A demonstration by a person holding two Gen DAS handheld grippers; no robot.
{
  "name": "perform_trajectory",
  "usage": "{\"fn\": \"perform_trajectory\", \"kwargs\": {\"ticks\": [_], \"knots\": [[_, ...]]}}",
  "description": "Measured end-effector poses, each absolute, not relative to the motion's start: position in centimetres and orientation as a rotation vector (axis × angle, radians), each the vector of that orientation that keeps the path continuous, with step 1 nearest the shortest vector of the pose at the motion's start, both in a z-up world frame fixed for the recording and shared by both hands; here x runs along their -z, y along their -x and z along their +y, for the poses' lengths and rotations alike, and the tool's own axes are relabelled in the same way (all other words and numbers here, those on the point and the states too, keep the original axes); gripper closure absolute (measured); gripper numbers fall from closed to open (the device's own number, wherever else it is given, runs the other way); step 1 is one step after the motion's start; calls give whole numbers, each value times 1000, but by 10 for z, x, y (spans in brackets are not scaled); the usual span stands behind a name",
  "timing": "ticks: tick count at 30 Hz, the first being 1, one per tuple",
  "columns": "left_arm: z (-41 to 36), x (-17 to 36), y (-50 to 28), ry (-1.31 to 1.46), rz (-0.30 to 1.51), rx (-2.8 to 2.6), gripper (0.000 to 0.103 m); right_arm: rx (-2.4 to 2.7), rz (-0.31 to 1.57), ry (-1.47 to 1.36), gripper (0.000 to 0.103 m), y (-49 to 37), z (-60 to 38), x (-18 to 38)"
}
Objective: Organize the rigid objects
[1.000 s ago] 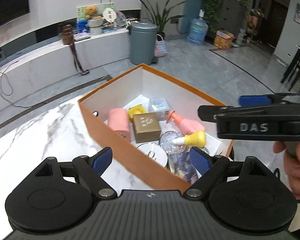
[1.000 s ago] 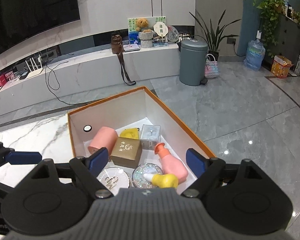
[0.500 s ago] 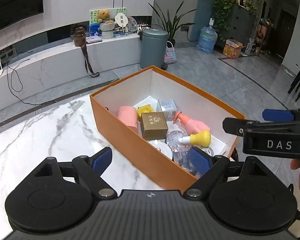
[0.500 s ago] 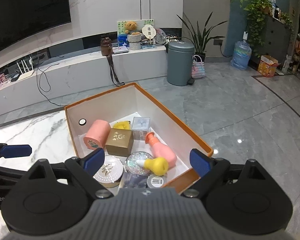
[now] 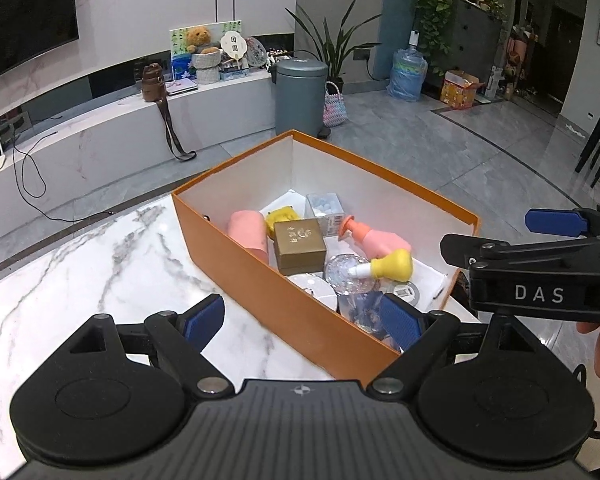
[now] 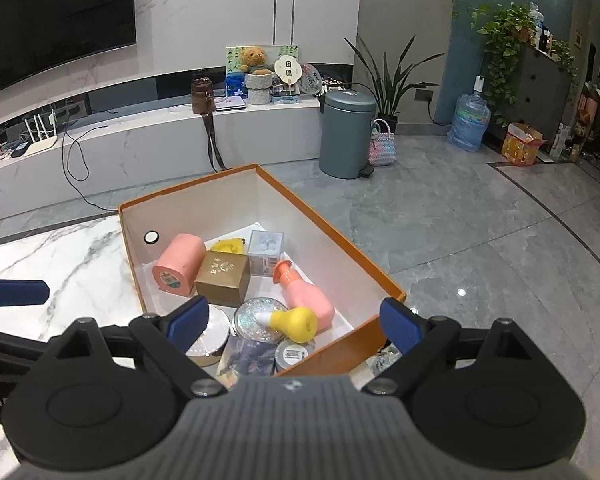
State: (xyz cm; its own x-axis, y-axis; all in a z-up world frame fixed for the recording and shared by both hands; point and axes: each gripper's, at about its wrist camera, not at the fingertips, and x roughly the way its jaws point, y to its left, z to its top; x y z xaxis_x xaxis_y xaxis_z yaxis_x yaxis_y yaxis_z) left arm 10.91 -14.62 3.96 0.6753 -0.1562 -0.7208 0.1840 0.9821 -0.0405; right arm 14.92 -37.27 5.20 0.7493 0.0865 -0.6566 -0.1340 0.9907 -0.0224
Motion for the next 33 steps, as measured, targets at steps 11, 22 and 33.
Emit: {"fn": "perform_trajectory", "kwargs": {"ticks": [11, 22, 33], "knots": [[-146, -34, -116, 12, 817, 146, 1, -91, 697, 49, 12, -143, -384, -51], [-150, -34, -118, 12, 812, 140, 1, -96, 729, 83, 12, -144, -384, -42], [-156, -33, -119, 13, 820, 149, 1, -78, 736, 91, 12, -144, -387, -39]]}}
